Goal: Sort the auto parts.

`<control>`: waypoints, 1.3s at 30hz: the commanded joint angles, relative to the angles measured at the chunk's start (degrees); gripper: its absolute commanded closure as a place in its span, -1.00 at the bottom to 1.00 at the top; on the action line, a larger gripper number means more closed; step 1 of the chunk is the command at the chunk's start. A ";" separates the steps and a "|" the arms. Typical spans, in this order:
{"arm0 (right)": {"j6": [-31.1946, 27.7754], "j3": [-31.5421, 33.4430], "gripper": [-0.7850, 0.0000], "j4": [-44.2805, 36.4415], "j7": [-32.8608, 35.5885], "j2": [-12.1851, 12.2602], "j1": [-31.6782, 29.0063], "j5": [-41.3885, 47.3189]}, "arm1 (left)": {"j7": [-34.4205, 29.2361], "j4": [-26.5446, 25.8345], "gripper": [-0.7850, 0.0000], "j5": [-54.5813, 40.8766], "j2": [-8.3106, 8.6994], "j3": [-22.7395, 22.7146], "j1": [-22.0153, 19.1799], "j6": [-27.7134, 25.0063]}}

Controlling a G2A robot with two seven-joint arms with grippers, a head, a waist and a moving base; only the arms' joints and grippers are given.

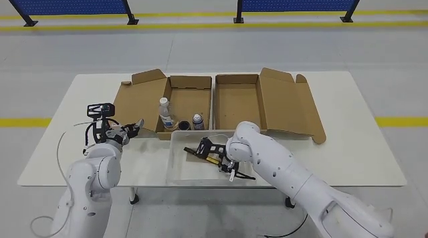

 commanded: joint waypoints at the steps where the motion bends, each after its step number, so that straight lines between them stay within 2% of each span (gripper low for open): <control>1: 0.13 0.00 0.11 -0.02 0.24 -0.04 0.03 -0.04 | 0.00 0.00 -1.00 0.00 0.00 0.00 0.00 0.00; 3: 0.10 0.10 0.46 0.03 0.17 -0.08 -0.02 0.20 | 0.00 0.00 -1.00 0.00 0.00 0.00 0.00 0.00; 4: 0.10 0.11 0.55 0.02 0.19 -0.10 -0.02 0.20 | 0.00 0.00 -1.00 0.00 0.00 0.00 0.00 0.00; 6: 0.59 0.25 1.00 -0.11 -0.03 -0.14 0.02 0.04 | 0.00 0.00 -1.00 0.00 0.00 0.00 0.00 0.00; 20: 2.65 3.67 1.00 -5.93 -0.18 0.76 -0.84 2.02 | 0.00 0.00 -1.00 0.00 0.00 0.00 0.00 0.00; 29: 5.83 10.10 1.00 -15.31 0.48 3.68 -5.85 2.56 | 0.00 0.00 -1.00 0.00 0.00 0.00 0.00 0.00; 39: 9.60 21.13 1.00 -27.93 -1.37 7.13 -13.23 5.96 | 0.00 0.00 -1.00 0.00 0.00 0.00 0.00 0.00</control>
